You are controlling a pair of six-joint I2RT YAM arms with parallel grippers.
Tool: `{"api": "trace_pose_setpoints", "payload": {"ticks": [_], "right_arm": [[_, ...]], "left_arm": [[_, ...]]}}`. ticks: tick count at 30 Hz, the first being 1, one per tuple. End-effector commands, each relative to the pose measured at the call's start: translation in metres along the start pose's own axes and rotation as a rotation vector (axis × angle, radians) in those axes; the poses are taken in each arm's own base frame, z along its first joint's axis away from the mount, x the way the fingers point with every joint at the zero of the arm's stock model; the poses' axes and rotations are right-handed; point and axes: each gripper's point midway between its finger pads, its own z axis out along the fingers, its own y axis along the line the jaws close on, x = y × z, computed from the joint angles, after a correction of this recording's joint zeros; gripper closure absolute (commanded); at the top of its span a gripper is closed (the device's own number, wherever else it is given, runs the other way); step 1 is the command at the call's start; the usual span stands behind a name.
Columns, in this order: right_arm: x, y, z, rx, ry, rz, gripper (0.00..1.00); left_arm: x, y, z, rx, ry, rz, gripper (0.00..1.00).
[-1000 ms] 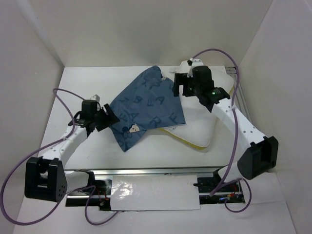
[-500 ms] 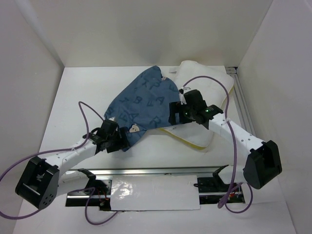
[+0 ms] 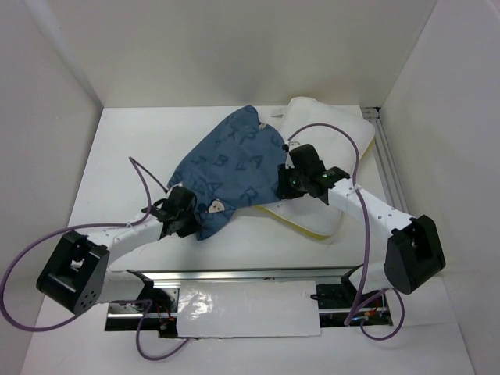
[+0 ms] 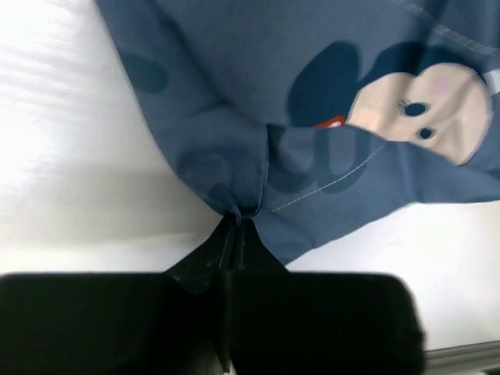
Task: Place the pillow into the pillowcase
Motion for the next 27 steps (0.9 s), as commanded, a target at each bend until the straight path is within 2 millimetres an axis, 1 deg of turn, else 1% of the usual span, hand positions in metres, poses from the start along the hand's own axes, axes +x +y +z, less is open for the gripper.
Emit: {"api": "trace_pose_setpoints", "payload": {"ticks": [1, 2, 3, 4, 5, 6, 7, 8, 9, 10, 11, 12, 13, 14, 15, 16, 17, 18, 19, 20, 21, 22, 23, 24, 25, 26, 27], "right_arm": [[-0.033, 0.014, -0.004, -0.049, -0.098, -0.006, 0.75], [-0.039, 0.017, -0.005, -0.064, -0.116, -0.019, 0.86], [-0.048, 0.016, -0.011, -0.051, -0.146, -0.020, 1.00], [-0.063, 0.020, -0.017, -0.059, -0.204, -0.023, 1.00], [-0.075, 0.022, -0.023, -0.057, -0.247, -0.024, 1.00], [-0.086, 0.019, -0.032, -0.034, -0.301, -0.021, 1.00], [-0.102, 0.021, -0.040, -0.036, -0.370, -0.020, 1.00], [-0.109, 0.020, -0.046, -0.028, -0.403, -0.017, 1.00], [-0.117, 0.017, -0.055, -0.009, -0.447, -0.011, 1.00], [-0.119, 0.016, -0.059, 0.000, -0.460, -0.008, 1.00], [-0.121, 0.015, -0.063, 0.005, -0.473, -0.006, 1.00], [-0.126, 0.013, -0.066, 0.009, -0.484, -0.001, 1.00], [-0.125, 0.011, -0.069, 0.022, -0.485, 0.002, 1.00], [-0.122, 0.004, -0.068, 0.038, -0.472, 0.010, 1.00], [-0.125, -0.001, -0.070, 0.055, -0.476, 0.018, 1.00], [-0.127, -0.004, -0.080, 0.076, -0.500, 0.025, 1.00], [-0.129, -0.013, -0.085, 0.107, -0.524, 0.048, 1.00], [-0.140, -0.017, -0.103, 0.129, -0.593, 0.061, 1.00], [-0.153, -0.024, -0.117, 0.153, -0.655, 0.082, 1.00], [-0.172, -0.023, -0.139, 0.163, -0.727, 0.082, 1.00], [-0.186, -0.026, -0.157, 0.184, -0.788, 0.086, 1.00], [-0.199, -0.034, -0.175, 0.249, -0.846, 0.078, 1.00], [-0.214, -0.034, -0.194, 0.264, -0.910, 0.082, 1.00], [-0.233, -0.029, -0.225, 0.266, -0.985, 0.086, 1.00], [-0.242, -0.035, -0.235, 0.312, -1.007, 0.078, 1.00], [-0.252, -0.034, -0.247, 0.321, -1.040, 0.069, 1.00], [-0.269, -0.029, -0.275, 0.323, -1.108, 0.070, 1.00]], "left_arm": [[0.000, 0.000, 0.009, -0.043, 0.015, 0.004, 1.00], [-0.004, 0.004, 0.007, -0.073, 0.003, 0.006, 1.00], [-0.015, -0.006, 0.002, -0.064, -0.023, 0.027, 1.00], [-0.021, -0.006, -0.001, -0.083, -0.041, 0.028, 1.00], [-0.030, -0.009, -0.008, -0.089, -0.070, 0.027, 1.00], [-0.040, -0.005, -0.015, -0.124, -0.107, 0.028, 1.00], [-0.053, -0.014, -0.024, -0.106, -0.149, 0.034, 1.00], [-0.065, -0.021, -0.037, -0.080, -0.196, 0.025, 1.00], [-0.075, -0.024, -0.045, -0.073, -0.241, 0.027, 1.00], [-0.081, -0.030, -0.054, -0.050, -0.261, 0.021, 1.00], [-0.089, -0.031, -0.065, -0.035, -0.307, 0.023, 1.00], [-0.092, -0.032, -0.070, -0.026, -0.327, 0.018, 1.00], [-0.094, -0.033, -0.074, -0.012, -0.339, 0.014, 1.00], [-0.095, -0.031, -0.078, -0.019, -0.350, 0.023, 1.00], [-0.099, -0.031, -0.084, -0.020, -0.370, 0.019, 1.00], [-0.103, -0.031, -0.090, -0.009, -0.392, 0.012, 1.00], [-0.103, -0.027, -0.094, -0.028, -0.395, 0.013, 1.00], [-0.113, -0.022, -0.099, -0.061, -0.433, -0.001, 1.00], [-0.120, -0.022, -0.108, -0.069, -0.463, -0.009, 1.00], [-0.128, -0.018, -0.115, -0.092, -0.486, -0.022, 1.00], [-0.135, -0.009, -0.125, -0.144, -0.513, -0.031, 1.00], [-0.155, -0.016, -0.147, -0.137, -0.565, -0.047, 1.00], [-0.164, -0.015, -0.160, -0.150, -0.592, -0.062, 1.00], [-0.172, -0.014, -0.169, -0.164, -0.611, -0.078, 1.00], [-0.186, -0.023, -0.190, -0.147, -0.654, -0.051, 1.00], [-0.196, -0.024, -0.201, -0.141, -0.681, -0.059, 1.00], [-0.205, -0.026, -0.212, -0.134, -0.706, -0.061, 1.00]]}}
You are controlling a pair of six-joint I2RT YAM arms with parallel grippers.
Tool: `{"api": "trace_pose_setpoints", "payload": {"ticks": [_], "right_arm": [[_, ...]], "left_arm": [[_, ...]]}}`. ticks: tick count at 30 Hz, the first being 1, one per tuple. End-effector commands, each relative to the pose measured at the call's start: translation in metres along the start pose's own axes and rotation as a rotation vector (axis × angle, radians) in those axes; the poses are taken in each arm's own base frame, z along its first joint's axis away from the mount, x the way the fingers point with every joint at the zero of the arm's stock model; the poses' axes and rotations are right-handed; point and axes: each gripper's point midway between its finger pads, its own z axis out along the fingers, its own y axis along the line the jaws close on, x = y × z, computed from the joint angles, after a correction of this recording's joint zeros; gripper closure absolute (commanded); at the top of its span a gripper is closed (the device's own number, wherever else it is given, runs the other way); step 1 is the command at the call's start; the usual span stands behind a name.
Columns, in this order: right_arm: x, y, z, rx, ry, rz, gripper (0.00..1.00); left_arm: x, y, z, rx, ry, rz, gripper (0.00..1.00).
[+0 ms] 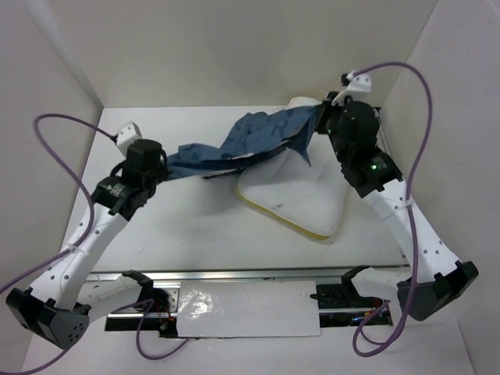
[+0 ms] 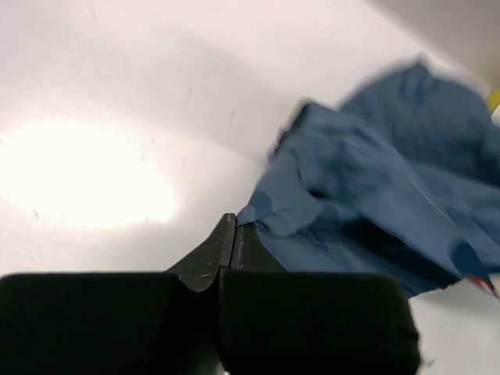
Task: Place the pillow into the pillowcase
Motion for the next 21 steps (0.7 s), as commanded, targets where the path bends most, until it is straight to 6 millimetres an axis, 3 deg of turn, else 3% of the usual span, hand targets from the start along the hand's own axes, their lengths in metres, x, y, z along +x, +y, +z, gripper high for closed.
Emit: {"api": "trace_pose_setpoints", "payload": {"ticks": [1, 2, 3, 4, 5, 7, 8, 9, 11, 12, 17, 21], "right_arm": [[-0.133, -0.016, -0.029, 0.102, -0.347, -0.009, 1.00], [-0.142, -0.018, -0.023, 0.130, -0.358, -0.025, 1.00], [-0.181, -0.018, -0.038, 0.142, -0.433, -0.009, 1.00], [-0.192, -0.021, -0.035, 0.183, -0.448, -0.038, 1.00], [-0.229, -0.026, -0.055, 0.203, -0.526, -0.015, 1.00], [-0.257, -0.032, -0.070, 0.242, -0.583, -0.032, 1.00], [-0.273, -0.040, -0.083, 0.285, -0.630, -0.011, 1.00], [-0.295, -0.045, -0.101, 0.308, -0.691, 0.013, 1.00], [-0.314, -0.058, -0.125, 0.376, -0.750, 0.004, 1.00], [-0.330, -0.062, -0.144, 0.390, -0.805, 0.026, 1.00], [-0.358, -0.078, -0.199, 0.462, -0.918, 0.006, 1.00], [-0.362, -0.079, -0.211, 0.476, -0.926, -0.003, 1.00]], "left_arm": [[-0.073, 0.012, -0.023, -0.070, -0.190, -0.003, 1.00], [-0.103, 0.009, -0.038, -0.063, -0.249, -0.016, 1.00], [-0.122, 0.009, -0.048, -0.058, -0.290, -0.032, 1.00], [-0.142, 0.013, -0.050, -0.074, -0.314, -0.016, 1.00], [-0.177, 0.003, -0.075, -0.025, -0.382, -0.053, 1.00], [-0.208, -0.013, -0.088, 0.051, -0.423, -0.043, 1.00], [-0.239, -0.019, -0.116, 0.087, -0.501, -0.039, 1.00], [-0.254, -0.020, -0.126, 0.091, -0.537, -0.038, 1.00], [-0.295, -0.013, -0.154, 0.042, -0.652, -0.043, 1.00], [-0.306, -0.008, -0.163, 0.016, -0.685, -0.040, 1.00], [-0.342, 0.032, -0.206, -0.194, -0.857, -0.036, 1.00], [-0.352, 0.048, -0.234, -0.251, -0.945, -0.064, 1.00]]}}
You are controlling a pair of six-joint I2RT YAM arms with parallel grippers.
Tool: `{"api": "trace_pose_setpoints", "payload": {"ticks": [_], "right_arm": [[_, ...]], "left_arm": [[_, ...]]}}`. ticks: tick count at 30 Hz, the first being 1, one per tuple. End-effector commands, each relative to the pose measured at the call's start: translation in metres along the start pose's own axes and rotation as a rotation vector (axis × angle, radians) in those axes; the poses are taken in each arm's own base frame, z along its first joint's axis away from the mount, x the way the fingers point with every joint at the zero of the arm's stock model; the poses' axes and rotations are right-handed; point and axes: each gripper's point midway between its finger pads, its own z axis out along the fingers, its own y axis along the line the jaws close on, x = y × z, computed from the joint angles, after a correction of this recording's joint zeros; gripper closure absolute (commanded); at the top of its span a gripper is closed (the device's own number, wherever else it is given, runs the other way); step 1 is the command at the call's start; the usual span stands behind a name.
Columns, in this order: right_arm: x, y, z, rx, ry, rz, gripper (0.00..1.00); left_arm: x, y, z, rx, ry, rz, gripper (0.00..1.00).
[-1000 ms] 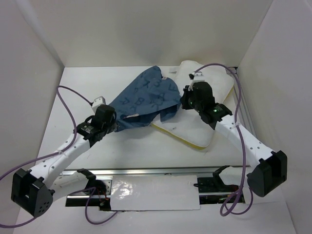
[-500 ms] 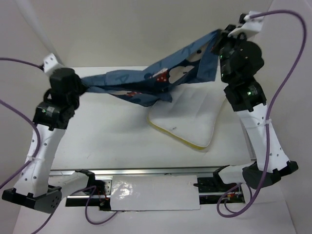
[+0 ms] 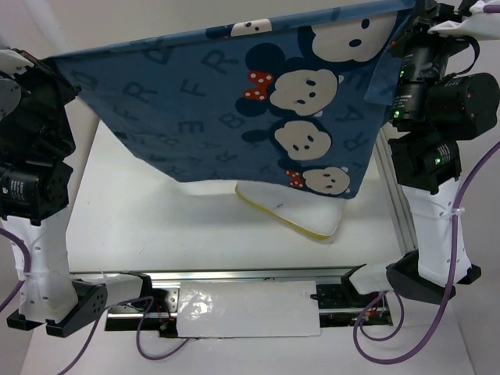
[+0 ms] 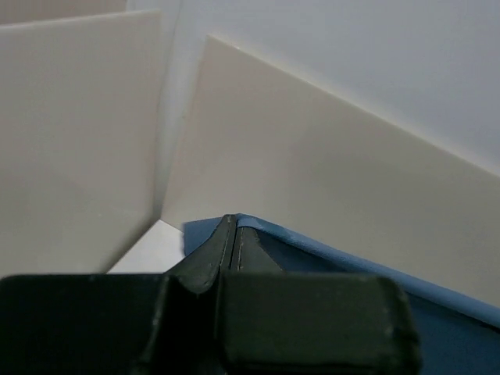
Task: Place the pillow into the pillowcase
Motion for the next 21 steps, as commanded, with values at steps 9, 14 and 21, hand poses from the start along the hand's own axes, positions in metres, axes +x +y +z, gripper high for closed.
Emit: {"api": "trace_pose_setpoints", "payload": {"ticks": [9, 14, 21], "right_arm": [[0.064, 0.043, 0.030, 0.003, 0.068, -0.198, 1.00], [0.191, 0.090, 0.078, 0.034, 0.170, -0.238, 1.00], [0.201, 0.133, 0.118, -0.050, -0.074, 0.182, 1.00]], "left_arm": [[0.008, 0.015, 0.051, -0.156, -0.059, 0.204, 1.00], [0.088, -0.005, 0.142, -0.110, 0.086, 0.296, 1.00], [0.098, 0.008, 0.205, 0.000, 0.085, 0.133, 1.00]]}}
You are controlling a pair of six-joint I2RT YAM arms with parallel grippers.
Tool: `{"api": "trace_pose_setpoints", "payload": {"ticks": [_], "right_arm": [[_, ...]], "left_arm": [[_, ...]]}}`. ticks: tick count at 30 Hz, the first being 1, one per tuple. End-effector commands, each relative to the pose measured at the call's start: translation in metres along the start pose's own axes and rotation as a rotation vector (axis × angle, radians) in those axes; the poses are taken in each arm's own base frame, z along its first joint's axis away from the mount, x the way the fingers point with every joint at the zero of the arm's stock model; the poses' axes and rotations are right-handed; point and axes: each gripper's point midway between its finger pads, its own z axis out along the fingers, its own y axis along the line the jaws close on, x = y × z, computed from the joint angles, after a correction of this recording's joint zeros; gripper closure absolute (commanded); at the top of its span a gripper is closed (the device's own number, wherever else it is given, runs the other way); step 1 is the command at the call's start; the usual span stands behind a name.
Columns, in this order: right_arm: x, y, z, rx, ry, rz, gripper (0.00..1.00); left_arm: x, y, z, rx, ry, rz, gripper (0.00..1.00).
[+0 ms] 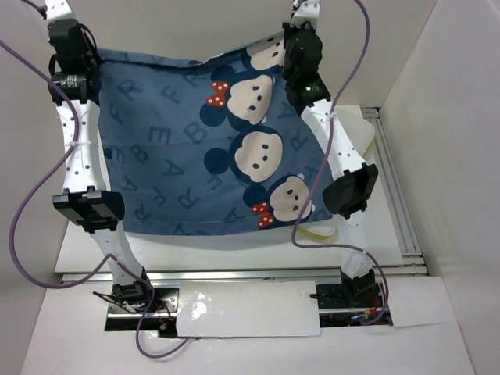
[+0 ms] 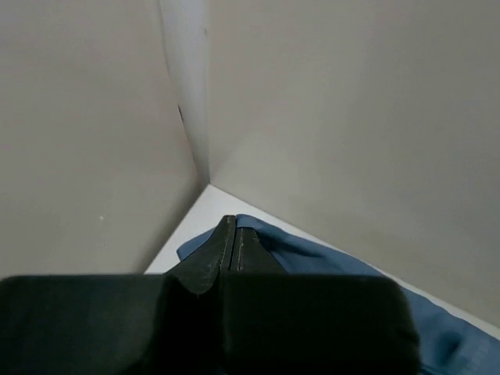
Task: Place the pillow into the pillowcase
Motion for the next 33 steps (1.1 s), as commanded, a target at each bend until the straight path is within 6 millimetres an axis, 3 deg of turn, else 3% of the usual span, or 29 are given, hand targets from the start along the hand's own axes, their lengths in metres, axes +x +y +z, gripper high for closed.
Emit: {"api": "trace_pose_setpoints", "payload": {"ticks": [1, 2, 4, 7, 8, 10, 11, 12, 14, 15, 16, 17, 18, 19, 20, 21, 22, 23, 24, 25, 26, 27, 28, 29, 30, 31, 33], "right_arm": [[-0.136, -0.035, -0.009, -0.010, -0.394, 0.408, 1.00], [-0.153, -0.031, -0.011, -0.076, -0.466, 0.515, 1.00], [-0.182, -0.048, -0.015, -0.134, -0.546, 0.603, 1.00], [-0.214, -0.052, -0.030, -0.242, -0.615, 0.690, 1.00], [-0.237, -0.060, -0.044, -0.281, -0.645, 0.691, 1.00], [-0.234, -0.053, -0.047, -0.318, -0.613, 0.655, 1.00], [-0.246, -0.059, -0.057, -0.327, -0.609, 0.650, 1.00], [-0.221, -0.052, -0.047, -0.360, -0.526, 0.593, 1.00], [-0.194, -0.043, -0.046, -0.415, -0.422, 0.563, 1.00], [-0.202, -0.037, -0.068, -0.523, -0.419, 0.516, 1.00], [-0.137, -0.019, -0.063, -0.558, -0.280, 0.482, 1.00], [-0.115, -0.012, -0.073, -0.594, -0.241, 0.471, 1.00], [-0.130, -0.013, -0.102, -0.695, -0.293, 0.433, 1.00], [-0.062, 0.000, -0.112, -0.720, -0.154, 0.423, 1.00], [-0.043, 0.001, -0.125, -0.738, -0.113, 0.419, 1.00], [-0.044, 0.000, -0.151, -0.797, -0.114, 0.401, 1.00], [-0.028, 0.000, -0.163, -0.810, -0.090, 0.400, 1.00], [0.030, 0.004, -0.183, -0.822, 0.035, 0.399, 1.00], [0.035, 0.008, -0.207, -0.883, 0.050, 0.400, 1.00], [0.055, 0.009, -0.220, -0.897, 0.102, 0.409, 1.00], [0.095, 0.019, -0.247, -0.929, 0.202, 0.418, 1.00], [0.105, 0.013, -0.258, -0.919, 0.234, 0.409, 1.00], [0.125, 0.014, -0.272, -0.899, 0.312, 0.419, 1.00], [0.158, 0.011, -0.293, -0.874, 0.403, 0.424, 1.00], [0.162, 0.004, -0.300, -0.842, 0.413, 0.434, 1.00], [0.185, 0.002, -0.318, -0.829, 0.479, 0.445, 1.00], [0.192, -0.002, -0.329, -0.828, 0.493, 0.444, 1.00]], "left_arm": [[-0.082, 0.008, -0.028, 0.151, -0.189, -0.153, 1.00], [-0.101, 0.007, -0.036, 0.184, -0.244, -0.188, 1.00], [-0.136, 0.007, -0.066, 0.242, -0.332, -0.198, 1.00], [-0.165, 0.016, -0.096, 0.249, -0.417, -0.212, 1.00], [-0.175, 0.019, -0.114, 0.253, -0.440, -0.216, 1.00], [-0.186, 0.026, -0.130, 0.241, -0.477, -0.227, 1.00], [-0.188, 0.028, -0.136, 0.239, -0.482, -0.216, 1.00], [-0.186, 0.032, -0.145, 0.229, -0.478, -0.217, 1.00], [-0.173, 0.035, -0.149, 0.222, -0.455, -0.204, 1.00], [-0.121, 0.038, -0.120, 0.178, -0.340, -0.199, 1.00], [-0.124, 0.049, -0.146, 0.161, -0.377, -0.211, 1.00], [-0.107, 0.055, -0.147, 0.142, -0.366, -0.224, 1.00], [-0.053, 0.065, -0.126, 0.077, -0.295, -0.244, 1.00], [-0.035, 0.071, -0.130, 0.052, -0.277, -0.268, 1.00], [-0.026, 0.085, -0.147, 0.019, -0.284, -0.320, 1.00], [0.034, 0.092, -0.138, -0.030, -0.160, -0.329, 1.00], [0.063, 0.097, -0.140, -0.061, -0.100, -0.364, 1.00], [0.080, 0.101, -0.153, -0.067, -0.077, -0.401, 1.00], [0.140, 0.100, -0.152, -0.078, 0.053, -0.425, 1.00], [0.165, 0.101, -0.157, -0.090, 0.104, -0.451, 1.00], [0.189, 0.102, -0.163, -0.103, 0.161, -0.476, 1.00], [0.226, 0.103, -0.171, -0.117, 0.245, -0.508, 1.00], [0.249, 0.107, -0.178, -0.144, 0.298, -0.514, 1.00], [0.264, 0.106, -0.183, -0.140, 0.330, -0.524, 1.00], [0.293, 0.109, -0.191, -0.152, 0.388, -0.511, 1.00], [0.309, 0.112, -0.196, -0.178, 0.428, -0.524, 1.00], [0.336, 0.127, -0.205, -0.267, 0.475, -0.503, 1.00]]}}
